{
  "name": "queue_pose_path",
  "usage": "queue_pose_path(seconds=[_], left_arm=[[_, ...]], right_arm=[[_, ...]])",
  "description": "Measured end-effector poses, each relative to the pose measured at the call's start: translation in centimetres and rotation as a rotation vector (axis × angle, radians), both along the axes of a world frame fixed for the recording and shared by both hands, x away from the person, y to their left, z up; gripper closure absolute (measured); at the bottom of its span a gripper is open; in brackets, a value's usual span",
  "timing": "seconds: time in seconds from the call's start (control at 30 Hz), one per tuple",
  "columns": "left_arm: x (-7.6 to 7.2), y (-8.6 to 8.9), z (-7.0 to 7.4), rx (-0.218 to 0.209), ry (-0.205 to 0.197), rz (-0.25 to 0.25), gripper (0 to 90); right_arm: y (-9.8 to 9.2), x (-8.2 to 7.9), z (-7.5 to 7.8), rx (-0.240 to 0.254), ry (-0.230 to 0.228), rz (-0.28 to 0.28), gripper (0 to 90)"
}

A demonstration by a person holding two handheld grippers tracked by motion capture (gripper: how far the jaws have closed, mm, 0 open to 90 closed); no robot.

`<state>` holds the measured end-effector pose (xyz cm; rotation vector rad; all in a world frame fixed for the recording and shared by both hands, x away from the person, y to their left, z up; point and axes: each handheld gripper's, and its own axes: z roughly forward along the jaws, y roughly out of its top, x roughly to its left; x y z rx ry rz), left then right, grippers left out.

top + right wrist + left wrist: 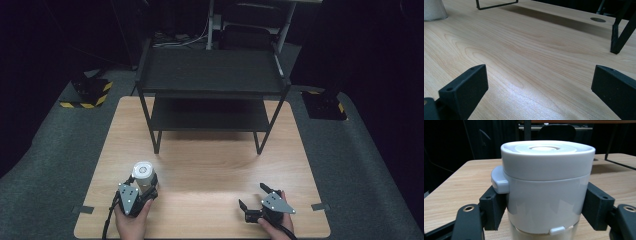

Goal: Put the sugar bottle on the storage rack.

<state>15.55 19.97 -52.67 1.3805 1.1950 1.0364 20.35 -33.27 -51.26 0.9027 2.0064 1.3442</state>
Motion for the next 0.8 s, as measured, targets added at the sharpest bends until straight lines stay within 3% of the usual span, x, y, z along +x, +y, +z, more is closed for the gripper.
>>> queue_pose_path(seconds=[0.17,0.47,0.73,0.8], left_arm=[[0.0,0.7,-0.2,0.009,-0.009,-0.043,29.6],[0.0,1.4,0.2,-0.012,-0.010,-0.107,29.6],[0.5,0.8,2.8,-0.007,-0.038,-0.161,29.5],[0.8,0.3,4.0,0.001,-0.041,-0.173,29.6]], right_arm=[[0.0,0.0,0.0,-0.001,-0.001,-0.001,0.6],[0.1,0.0,0.0,-0.003,-0.004,-0.002,0.6],[0.0,0.0,0.0,0.001,-0.002,-0.003,0.6],[0.0,0.0,0.0,0.002,-0.002,-0.005,0.6]])
